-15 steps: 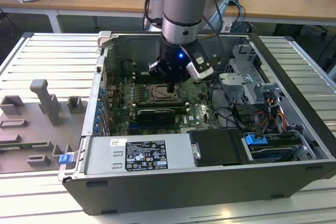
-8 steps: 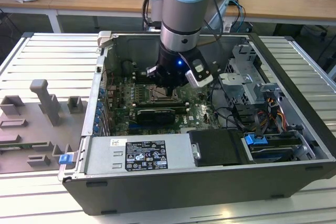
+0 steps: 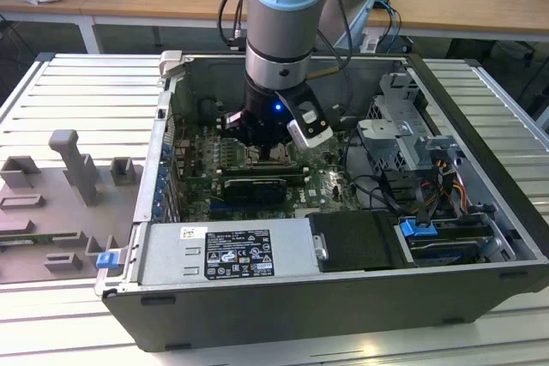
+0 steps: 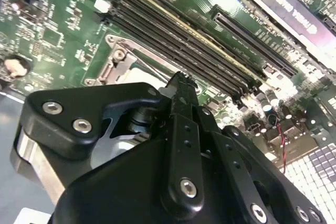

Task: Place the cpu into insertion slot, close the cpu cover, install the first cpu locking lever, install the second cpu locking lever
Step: 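Install the second cpu locking lever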

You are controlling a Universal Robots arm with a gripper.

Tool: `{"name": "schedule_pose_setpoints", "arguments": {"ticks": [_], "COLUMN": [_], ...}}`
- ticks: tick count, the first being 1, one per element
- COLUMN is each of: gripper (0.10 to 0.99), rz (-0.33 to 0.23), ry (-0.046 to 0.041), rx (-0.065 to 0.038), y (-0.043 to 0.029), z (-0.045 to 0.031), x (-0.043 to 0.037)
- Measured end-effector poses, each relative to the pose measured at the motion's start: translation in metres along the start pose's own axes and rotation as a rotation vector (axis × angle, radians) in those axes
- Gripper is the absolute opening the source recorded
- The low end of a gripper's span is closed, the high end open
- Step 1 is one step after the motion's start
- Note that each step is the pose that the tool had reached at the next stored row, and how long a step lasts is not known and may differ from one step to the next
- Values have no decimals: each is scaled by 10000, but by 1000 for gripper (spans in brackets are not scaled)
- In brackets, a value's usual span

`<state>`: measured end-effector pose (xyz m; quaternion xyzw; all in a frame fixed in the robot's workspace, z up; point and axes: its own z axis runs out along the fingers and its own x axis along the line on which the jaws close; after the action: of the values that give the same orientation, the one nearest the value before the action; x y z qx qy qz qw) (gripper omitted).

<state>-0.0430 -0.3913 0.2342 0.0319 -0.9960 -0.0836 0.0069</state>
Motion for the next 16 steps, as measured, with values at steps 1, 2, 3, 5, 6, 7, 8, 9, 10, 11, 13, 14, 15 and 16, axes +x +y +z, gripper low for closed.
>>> {"name": "schedule_pose_setpoints", "arguments": {"ticks": [1, 2, 3, 5, 6, 7, 8, 9, 10, 11, 13, 14, 15, 16], "gripper": [106, 106, 106, 106, 106, 106, 106, 106, 106, 106, 106, 106, 106, 106], "rz": [0, 0, 1, -2, -2, -3, -4, -5, -5, -9, -8, -9, -9, -9], "ry": [0, 0, 0, -2, -5, -11, -13, -15, -17, -19, -29, -30, -30, -30], "rx": [0, -6, -19, -64, -111, -172, -213, -250, -287, -318, -429, -444, -448, -450], "y": [-4, -10, -13, -17, -18, -21, -22, -23, -25, -28, -37, -39, -40, -41], "z": [28, 73, 94, 114, 122, 128, 133, 138, 145, 154, 189, 196, 203, 212], "x": [10, 28, 36, 57, 81, 94, 103, 110, 119, 119, 135, 140, 146, 152]}}
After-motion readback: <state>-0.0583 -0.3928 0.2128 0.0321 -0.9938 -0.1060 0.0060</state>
